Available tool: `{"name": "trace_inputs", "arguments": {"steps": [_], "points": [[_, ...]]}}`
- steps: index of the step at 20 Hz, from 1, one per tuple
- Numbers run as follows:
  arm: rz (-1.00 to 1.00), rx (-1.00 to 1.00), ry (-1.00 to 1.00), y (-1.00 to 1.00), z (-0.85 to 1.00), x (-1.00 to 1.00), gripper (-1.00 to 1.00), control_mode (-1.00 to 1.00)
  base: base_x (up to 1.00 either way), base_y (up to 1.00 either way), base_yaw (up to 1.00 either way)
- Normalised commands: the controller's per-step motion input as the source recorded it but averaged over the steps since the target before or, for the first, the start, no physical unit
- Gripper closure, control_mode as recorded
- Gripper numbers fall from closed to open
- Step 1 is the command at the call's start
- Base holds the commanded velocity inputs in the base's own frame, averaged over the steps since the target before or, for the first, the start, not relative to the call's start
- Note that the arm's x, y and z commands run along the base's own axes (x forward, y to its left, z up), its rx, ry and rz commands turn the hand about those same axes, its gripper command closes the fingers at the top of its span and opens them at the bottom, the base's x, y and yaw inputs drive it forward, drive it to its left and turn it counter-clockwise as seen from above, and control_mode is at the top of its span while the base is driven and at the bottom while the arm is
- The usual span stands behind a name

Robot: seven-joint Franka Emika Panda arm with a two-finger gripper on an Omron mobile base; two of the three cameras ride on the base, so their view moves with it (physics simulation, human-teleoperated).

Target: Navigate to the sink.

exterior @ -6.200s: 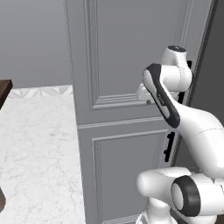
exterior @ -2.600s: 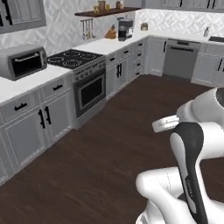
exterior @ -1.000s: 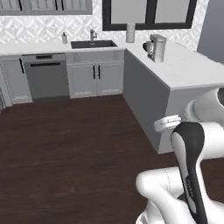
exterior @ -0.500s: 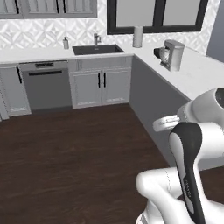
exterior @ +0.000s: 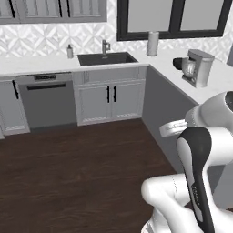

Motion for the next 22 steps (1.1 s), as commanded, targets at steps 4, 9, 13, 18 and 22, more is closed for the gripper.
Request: {"name": "trace_inputs", "arguments": {"steps": [4, 9, 13, 18, 22], "points": [[0.0, 0.0, 0.0, 0.0, 0.0, 0.0, -1.0, 1.0, 1.0, 0.0, 0.0], [0.0, 0.0, 0.0, 0.0, 0.0, 0.0, -1.0, 1.0, 1.0, -0.15, 0.0], [0.0, 0.0, 0.0, 0.0, 0.0, 0.0, -1.0, 1.0, 1.0, -0.4, 0.0], [0.0, 0.0, 0.0, 0.0, 0.0, 0.0, -1.0, 1.0, 1.0, -0.35, 0.0], [0.0, 0.0, 0.0, 0.0, 0.0, 0.0, -1.0, 1.0, 1.0, -0.13, 0.0]]}}
